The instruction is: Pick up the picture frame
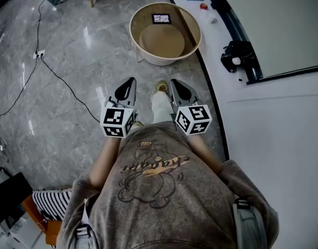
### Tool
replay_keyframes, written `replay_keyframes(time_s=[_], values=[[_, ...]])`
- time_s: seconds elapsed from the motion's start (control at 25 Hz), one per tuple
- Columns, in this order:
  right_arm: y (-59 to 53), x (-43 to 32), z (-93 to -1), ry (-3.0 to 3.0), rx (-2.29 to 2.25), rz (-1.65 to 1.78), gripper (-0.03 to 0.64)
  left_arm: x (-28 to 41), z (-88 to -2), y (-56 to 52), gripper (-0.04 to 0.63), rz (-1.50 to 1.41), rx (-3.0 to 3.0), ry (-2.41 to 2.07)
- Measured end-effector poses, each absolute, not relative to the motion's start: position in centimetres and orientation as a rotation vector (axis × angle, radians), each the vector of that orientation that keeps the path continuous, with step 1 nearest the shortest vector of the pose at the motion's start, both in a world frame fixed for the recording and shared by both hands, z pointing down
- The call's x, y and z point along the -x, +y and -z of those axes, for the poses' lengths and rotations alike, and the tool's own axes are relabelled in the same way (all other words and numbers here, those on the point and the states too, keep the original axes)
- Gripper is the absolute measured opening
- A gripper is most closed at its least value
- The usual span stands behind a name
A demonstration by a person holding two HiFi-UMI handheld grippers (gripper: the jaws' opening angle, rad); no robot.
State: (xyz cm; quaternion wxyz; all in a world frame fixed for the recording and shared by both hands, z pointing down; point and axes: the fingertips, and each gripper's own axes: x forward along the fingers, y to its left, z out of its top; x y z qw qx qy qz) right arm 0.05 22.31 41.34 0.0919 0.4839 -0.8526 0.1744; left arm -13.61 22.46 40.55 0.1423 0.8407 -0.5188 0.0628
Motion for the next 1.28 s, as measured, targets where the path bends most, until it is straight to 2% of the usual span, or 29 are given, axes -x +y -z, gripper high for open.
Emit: replay_keyframes(time_s=[1.28], values=[[-4.5, -8.1, -43.7, -2.489, -1.445, -0.639, 0.020, 7.0, -41.1, -4.8, 0.018, -0.245, -2.392, -1.458]])
